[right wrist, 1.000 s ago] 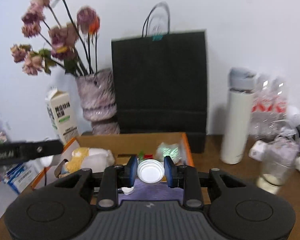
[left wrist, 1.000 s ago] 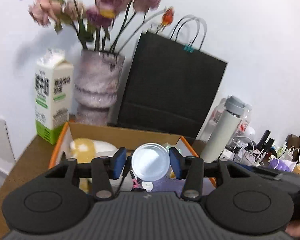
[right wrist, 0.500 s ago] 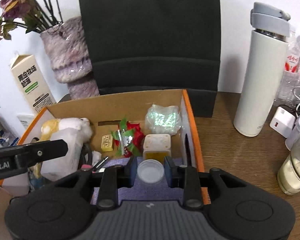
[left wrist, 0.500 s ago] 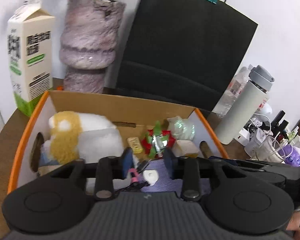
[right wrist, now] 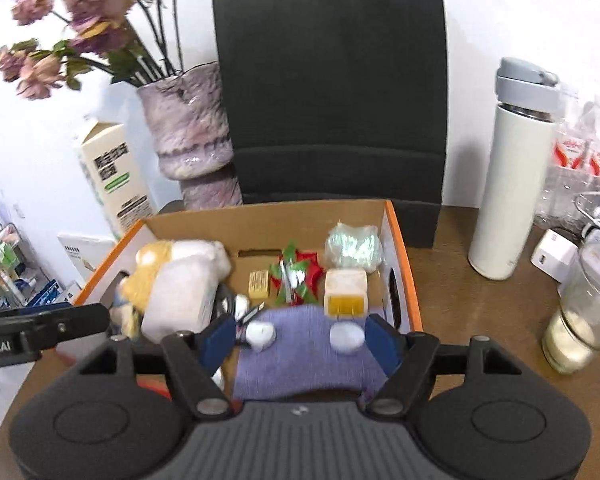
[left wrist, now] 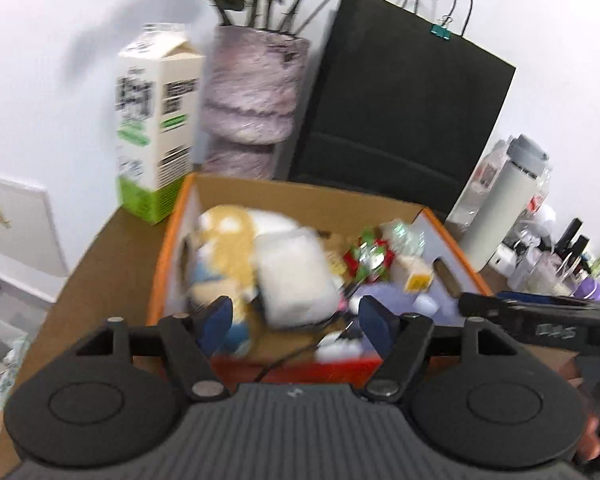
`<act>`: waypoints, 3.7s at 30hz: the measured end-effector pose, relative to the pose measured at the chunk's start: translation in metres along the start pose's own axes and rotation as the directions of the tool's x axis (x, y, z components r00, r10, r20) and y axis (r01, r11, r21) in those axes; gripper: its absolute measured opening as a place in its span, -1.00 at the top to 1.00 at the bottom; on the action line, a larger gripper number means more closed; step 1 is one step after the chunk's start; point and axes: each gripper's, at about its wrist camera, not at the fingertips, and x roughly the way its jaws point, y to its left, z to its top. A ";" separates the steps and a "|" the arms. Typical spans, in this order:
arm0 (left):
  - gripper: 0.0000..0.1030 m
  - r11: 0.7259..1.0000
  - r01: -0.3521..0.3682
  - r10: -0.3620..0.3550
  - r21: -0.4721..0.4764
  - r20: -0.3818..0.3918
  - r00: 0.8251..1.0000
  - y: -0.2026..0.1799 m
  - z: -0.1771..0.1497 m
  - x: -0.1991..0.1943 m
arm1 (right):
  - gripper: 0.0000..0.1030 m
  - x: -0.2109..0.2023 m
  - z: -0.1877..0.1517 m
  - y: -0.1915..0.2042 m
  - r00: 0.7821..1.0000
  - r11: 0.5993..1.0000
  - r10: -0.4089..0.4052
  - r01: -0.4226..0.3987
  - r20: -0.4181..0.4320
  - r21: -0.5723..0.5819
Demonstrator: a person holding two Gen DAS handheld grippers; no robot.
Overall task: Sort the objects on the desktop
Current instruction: 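Drop the white lid into the red box with the left gripper, then grasp the black USB cable with the left gripper while the right gripper grasps the navy pouch, then lower the cable with the left gripper while the right gripper lowers the navy pouch into the box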
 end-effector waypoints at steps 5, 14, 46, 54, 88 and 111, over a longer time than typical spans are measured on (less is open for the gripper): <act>-0.50 0.998 0.001 -0.001 -0.062 0.005 1.000 0.017 -0.041 -0.040 | -0.39 -0.034 -0.036 0.001 0.999 0.999 0.015 -0.016 0.038 0.030; -0.94 0.993 -0.112 0.109 0.024 0.098 0.989 0.003 -0.131 -0.117 | -0.54 -0.099 -0.133 0.030 0.990 0.998 -0.054 0.058 0.128 -0.029; -0.97 0.980 -0.119 0.105 0.161 0.097 0.990 -0.066 -0.242 -0.177 | -0.74 -0.196 -0.267 0.054 0.968 0.963 -0.049 0.111 0.245 -0.244; -0.97 0.976 -0.139 0.124 0.167 0.096 0.988 -0.060 -0.226 -0.159 | -0.74 -0.187 -0.261 0.044 0.971 0.966 -0.056 0.111 0.231 -0.232; 0.82 0.972 0.017 -0.017 0.234 0.001 1.000 0.027 -0.092 0.022 | -0.70 0.035 -0.093 0.013 0.959 0.895 0.186 -0.255 -0.212 -0.367; 0.88 0.994 0.003 -0.039 0.110 0.331 0.943 -0.020 -0.147 -0.181 | -0.18 -0.127 -0.187 0.046 0.995 0.995 0.032 -0.023 0.091 -0.099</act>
